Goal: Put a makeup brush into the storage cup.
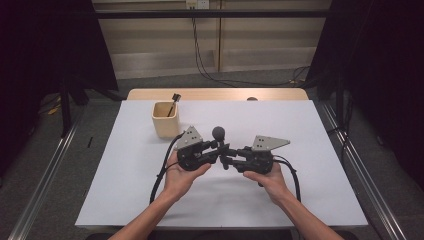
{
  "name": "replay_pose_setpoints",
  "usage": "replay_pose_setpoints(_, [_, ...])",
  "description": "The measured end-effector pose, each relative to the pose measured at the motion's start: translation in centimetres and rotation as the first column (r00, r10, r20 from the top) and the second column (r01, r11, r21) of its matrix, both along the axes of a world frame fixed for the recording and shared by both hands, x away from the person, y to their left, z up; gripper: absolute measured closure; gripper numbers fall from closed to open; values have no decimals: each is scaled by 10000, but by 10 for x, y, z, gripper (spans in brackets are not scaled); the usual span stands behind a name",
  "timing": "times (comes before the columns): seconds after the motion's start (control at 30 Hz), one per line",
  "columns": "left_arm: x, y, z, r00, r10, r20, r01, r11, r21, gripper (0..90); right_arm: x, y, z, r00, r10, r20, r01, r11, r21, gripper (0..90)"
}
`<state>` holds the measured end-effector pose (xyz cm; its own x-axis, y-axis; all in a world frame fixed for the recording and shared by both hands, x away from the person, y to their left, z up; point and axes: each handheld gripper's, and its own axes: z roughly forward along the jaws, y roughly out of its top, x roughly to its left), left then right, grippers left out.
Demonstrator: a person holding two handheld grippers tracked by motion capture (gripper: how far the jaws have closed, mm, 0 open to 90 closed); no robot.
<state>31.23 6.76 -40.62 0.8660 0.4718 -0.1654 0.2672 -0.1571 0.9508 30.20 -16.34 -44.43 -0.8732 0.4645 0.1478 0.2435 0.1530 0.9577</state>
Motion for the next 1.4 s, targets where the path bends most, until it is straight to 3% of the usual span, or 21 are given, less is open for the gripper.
replay_pose_setpoints(0.67, [1, 6, 3, 9999, 131, 44, -130, 9999, -64, 704, -2, 1, 1, 9986, -532, 38, 533, 9982, -266, 203])
replay_pose_setpoints(0.87, [2, 7, 4, 9998, 161, 74, -161, 9999, -23, 704, -2, -3, 3, 9960, -885, -92, 884, 9960, -106, 53])
replay_pose_setpoints(1.07, [2, 9, 5, 9997, 203, 114, -204, 9998, 41, 704, -3, -8, 5, 9936, -1132, -59, 1130, 9934, -218, 19])
replay_pose_setpoints(1.2, [2, 15, 7, 9995, 299, 142, -300, 9995, 38, 704, -4, -13, 6, 9915, -1296, -152, 1295, 9916, -42, 20])
replay_pose_setpoints(1.4, [3, 23, 10, 9990, 419, 130, -419, 9991, 54, 704, -8, -18, 6, 9878, -1547, 153, 1548, 9879, -106, 24])
